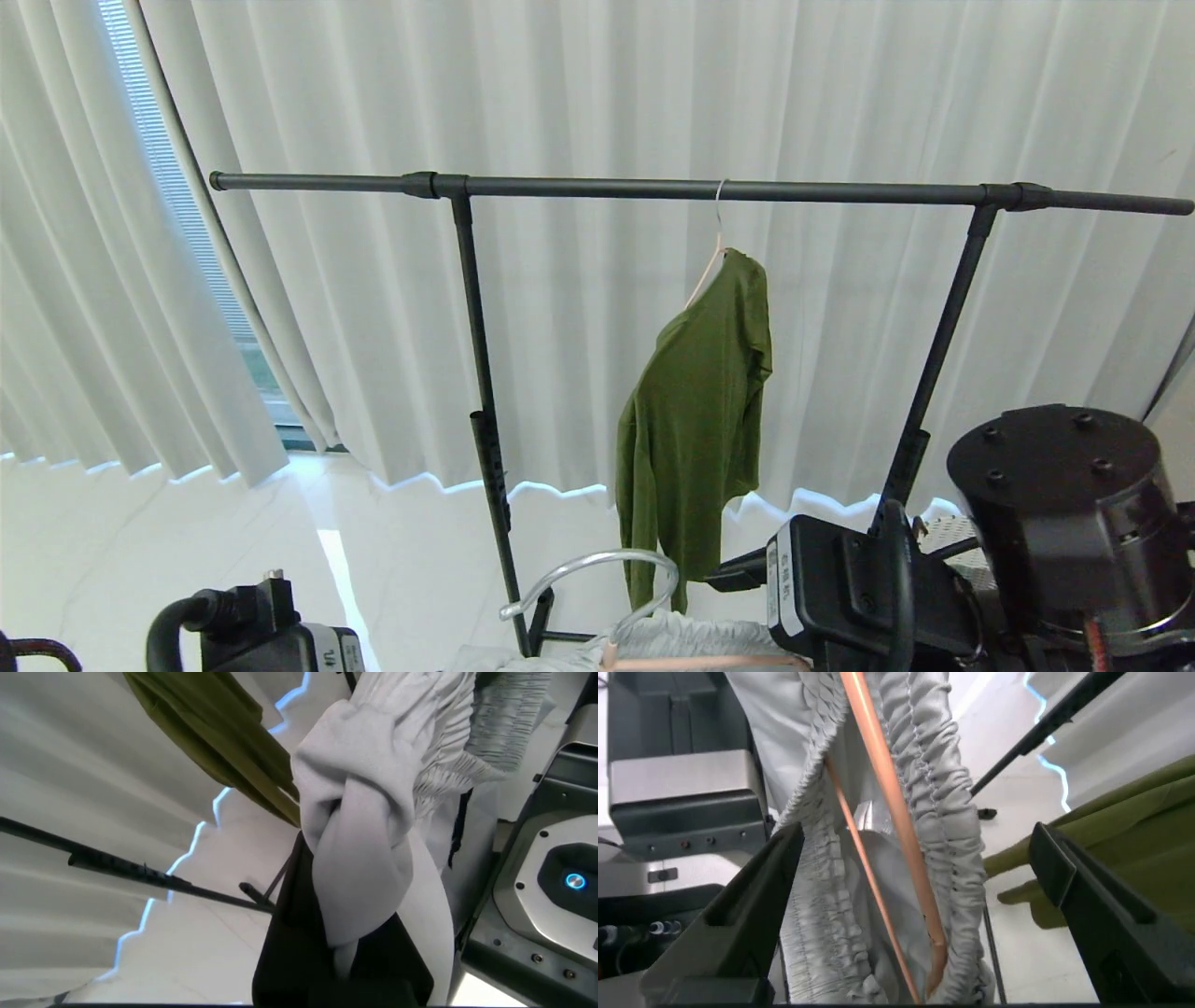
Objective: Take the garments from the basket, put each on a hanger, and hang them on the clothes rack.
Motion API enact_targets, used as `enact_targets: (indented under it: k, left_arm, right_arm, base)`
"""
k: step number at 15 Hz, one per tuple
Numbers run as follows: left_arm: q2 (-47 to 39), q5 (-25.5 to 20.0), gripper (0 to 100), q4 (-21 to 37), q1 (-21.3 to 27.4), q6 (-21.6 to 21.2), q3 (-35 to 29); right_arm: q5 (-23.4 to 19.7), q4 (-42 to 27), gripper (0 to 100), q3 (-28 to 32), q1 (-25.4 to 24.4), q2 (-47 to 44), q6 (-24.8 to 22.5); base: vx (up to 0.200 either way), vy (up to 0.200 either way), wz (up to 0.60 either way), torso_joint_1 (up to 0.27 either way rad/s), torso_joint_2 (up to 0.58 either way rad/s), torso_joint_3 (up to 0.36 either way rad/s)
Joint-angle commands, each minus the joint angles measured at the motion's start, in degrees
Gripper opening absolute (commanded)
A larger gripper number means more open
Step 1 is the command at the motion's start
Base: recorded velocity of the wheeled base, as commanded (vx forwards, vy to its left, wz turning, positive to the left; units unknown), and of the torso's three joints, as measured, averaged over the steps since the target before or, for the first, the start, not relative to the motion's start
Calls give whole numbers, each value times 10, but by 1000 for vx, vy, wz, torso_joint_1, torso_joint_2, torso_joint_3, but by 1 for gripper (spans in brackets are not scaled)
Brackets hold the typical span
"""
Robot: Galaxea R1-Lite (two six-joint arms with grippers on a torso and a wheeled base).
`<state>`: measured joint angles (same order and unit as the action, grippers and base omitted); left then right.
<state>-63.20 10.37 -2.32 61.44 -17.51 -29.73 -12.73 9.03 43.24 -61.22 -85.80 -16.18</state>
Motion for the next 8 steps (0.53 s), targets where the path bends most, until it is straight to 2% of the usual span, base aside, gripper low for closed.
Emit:
enact_targets:
  k: [1,8]
  left_arm:
    - [0,0,0,-1,5,0,0]
    - [1,0,0,-3,6,0,2]
  right_arm:
    - [0,1,0,1,0,-12,-3]
    - [4,1,0,1,4,-13,-11]
  base:
    - [0,0,0,0,0,0]
    - [0,0,0,0,0,0]
